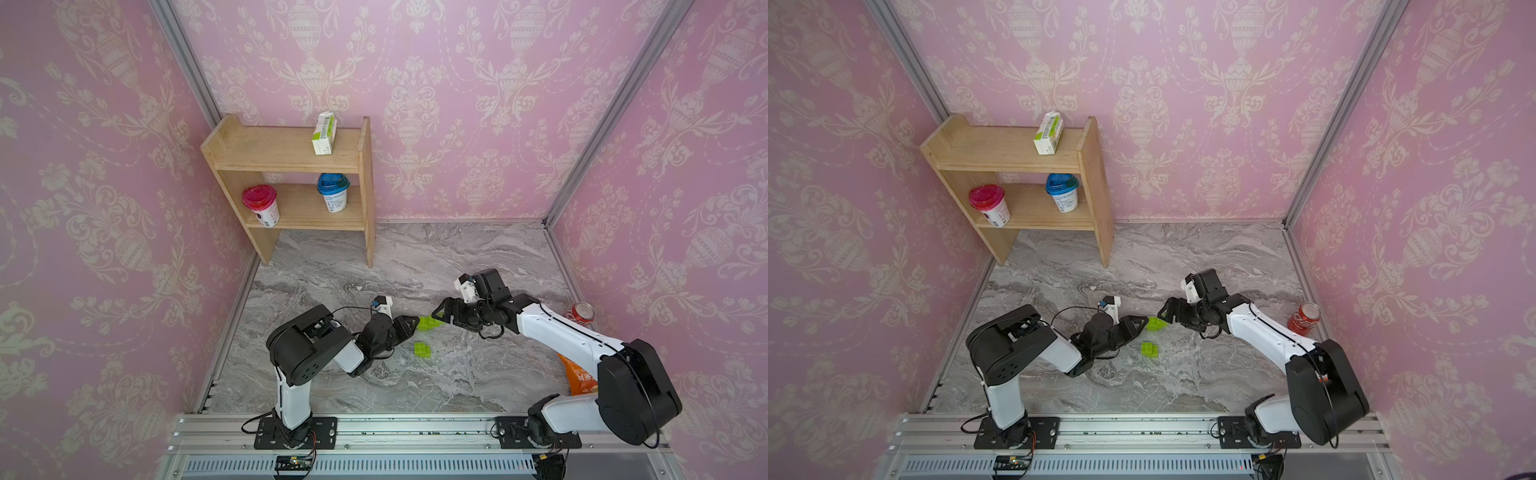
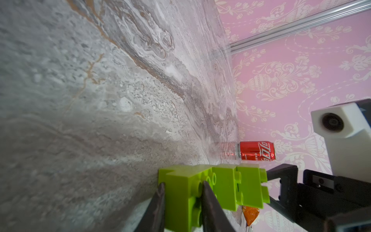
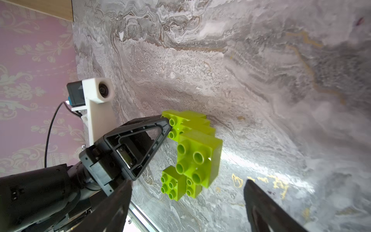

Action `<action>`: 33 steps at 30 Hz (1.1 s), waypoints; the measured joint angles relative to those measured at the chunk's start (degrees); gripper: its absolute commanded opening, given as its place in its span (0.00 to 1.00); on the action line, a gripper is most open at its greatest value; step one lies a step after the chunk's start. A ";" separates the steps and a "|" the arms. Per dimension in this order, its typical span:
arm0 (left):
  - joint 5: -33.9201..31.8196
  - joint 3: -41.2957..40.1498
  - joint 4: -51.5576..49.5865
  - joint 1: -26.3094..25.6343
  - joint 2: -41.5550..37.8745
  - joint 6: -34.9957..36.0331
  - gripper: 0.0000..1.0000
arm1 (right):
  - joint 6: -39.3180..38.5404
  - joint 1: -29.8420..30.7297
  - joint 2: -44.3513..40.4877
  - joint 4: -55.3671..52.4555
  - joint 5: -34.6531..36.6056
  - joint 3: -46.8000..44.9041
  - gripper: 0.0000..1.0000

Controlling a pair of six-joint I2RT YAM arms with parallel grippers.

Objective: Assemble the letter v with lego
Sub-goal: Adjust the lego brick at the center of the board.

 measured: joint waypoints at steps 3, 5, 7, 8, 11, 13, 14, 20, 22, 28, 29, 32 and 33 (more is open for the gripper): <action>-0.42 0.33 0.50 -0.15 0.59 -0.39 0.20 | 0.02 -0.02 2.54 1.77 -1.62 -0.02 0.83; -0.44 0.33 0.66 -0.15 0.70 -0.61 0.20 | 0.00 -0.02 3.63 2.97 -2.38 -0.22 0.81; -0.46 0.33 1.05 -0.15 0.94 -0.76 0.20 | 0.00 -0.02 4.39 3.89 -2.91 -0.46 0.78; -0.44 0.33 1.16 -0.15 1.01 -0.81 0.21 | 0.02 -0.02 4.76 4.35 -3.13 -0.61 0.75; -0.46 0.33 1.29 -0.15 1.07 -0.85 0.22 | 0.04 -0.02 5.92 5.64 -3.78 -0.81 0.71; -0.46 0.33 1.31 -0.15 1.07 -0.94 0.22 | 0.09 -0.02 6.97 6.75 -4.13 -0.81 0.69; -0.46 0.33 1.31 -0.15 1.07 -0.98 0.22 | 0.13 -0.02 7.50 7.13 -4.37 -0.81 0.69; -0.48 0.31 1.36 -0.15 1.07 -1.01 0.22 | 0.48 -0.02 9.64 9.22 -5.42 -0.85 0.77; -0.50 0.28 1.36 -0.15 1.07 -1.01 0.22 | 0.48 -0.02 10.08 9.92 -5.79 -0.87 0.76; -0.94 0.09 1.68 -0.46 1.07 -1.01 0.22 | 1.20 -0.02 11.54 12.41 -6.86 -1.18 0.69; -0.98 0.09 1.68 -0.46 1.07 -1.03 0.22 | 1.55 -0.02 11.63 12.81 -6.91 -1.36 0.67; -1.03 0.09 1.68 -0.46 1.07 -1.01 0.23 | 1.97 -0.02 11.89 13.53 -7.08 -1.73 0.64; -1.05 0.09 1.68 -0.46 1.07 -1.01 0.23 | 1.99 -0.02 11.96 13.66 -7.13 -1.73 0.61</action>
